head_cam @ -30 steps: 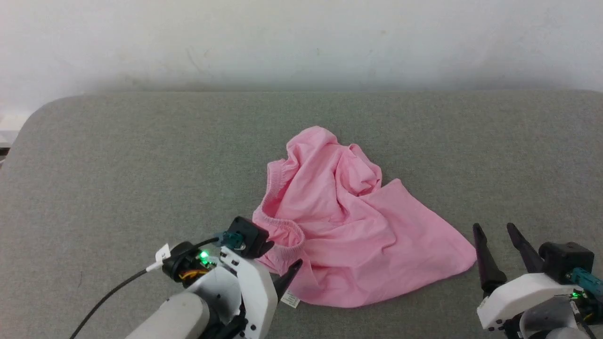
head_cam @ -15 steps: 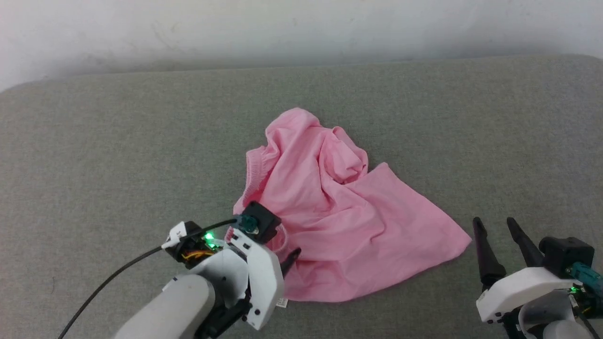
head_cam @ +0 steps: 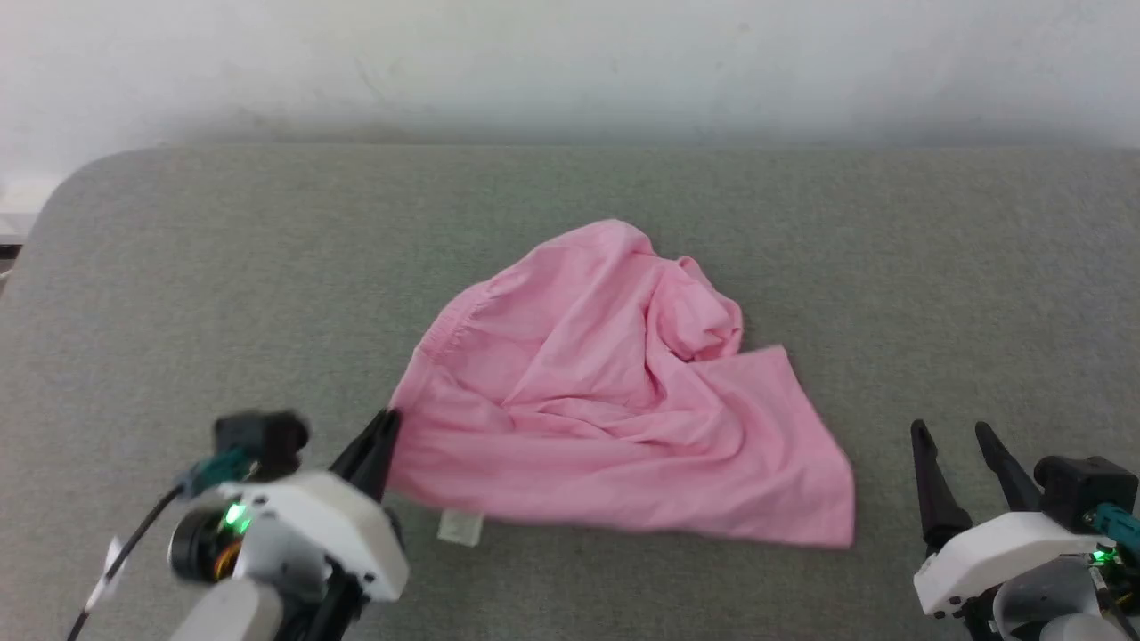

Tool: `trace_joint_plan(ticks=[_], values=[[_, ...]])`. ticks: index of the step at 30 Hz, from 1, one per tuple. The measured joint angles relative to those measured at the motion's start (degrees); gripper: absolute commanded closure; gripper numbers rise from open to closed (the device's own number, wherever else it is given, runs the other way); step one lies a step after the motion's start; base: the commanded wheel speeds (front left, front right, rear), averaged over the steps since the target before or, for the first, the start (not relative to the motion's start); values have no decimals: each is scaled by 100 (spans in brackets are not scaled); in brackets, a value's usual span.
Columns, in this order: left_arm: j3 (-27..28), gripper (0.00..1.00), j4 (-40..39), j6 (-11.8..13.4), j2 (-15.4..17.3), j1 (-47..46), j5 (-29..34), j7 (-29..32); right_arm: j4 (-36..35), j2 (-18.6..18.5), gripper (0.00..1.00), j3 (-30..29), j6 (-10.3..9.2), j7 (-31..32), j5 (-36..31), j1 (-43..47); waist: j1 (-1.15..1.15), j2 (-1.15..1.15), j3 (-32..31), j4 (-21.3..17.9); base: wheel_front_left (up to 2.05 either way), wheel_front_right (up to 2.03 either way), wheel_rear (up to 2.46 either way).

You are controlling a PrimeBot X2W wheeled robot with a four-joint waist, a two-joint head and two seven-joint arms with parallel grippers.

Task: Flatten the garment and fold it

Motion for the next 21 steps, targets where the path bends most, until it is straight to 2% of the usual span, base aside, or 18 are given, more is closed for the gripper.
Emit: trace_joint_plan(ticks=[5,8,9,10,13,15,19,21], values=[[245,100,438,196,-107,665,-292,-308,-18,0,0,48,0,183,-4,52,0,0,-117,211,0,0,0],[220,100,808,189,-297,828,-424,-424,-4,2,0,82,0,411,-49,136,0,0,-178,328,0,0,0],[199,96,935,180,-358,833,-439,-466,-4,1,0,107,0,478,-56,158,0,0,-196,365,0,0,0],[175,1,1049,143,-410,832,-439,-517,-10,0,0,144,0,554,-74,171,0,0,-212,401,0,0,0],[120,0,1281,77,-533,791,-375,-787,-107,2,0,291,0,817,-120,166,0,0,-256,506,0,0,0],[124,0,1287,-100,-613,720,-354,-1099,-244,-49,0,431,0,1045,-120,115,0,0,-282,580,0,0,0],[138,0,1172,-322,-628,512,14,-1907,-427,-486,0,915,0,1766,-47,-231,0,0,-323,736,0,0,0],[156,0,1074,-341,-628,469,221,-2124,-428,-734,0,1163,0,2190,68,-466,0,0,-335,814,0,0,0]])
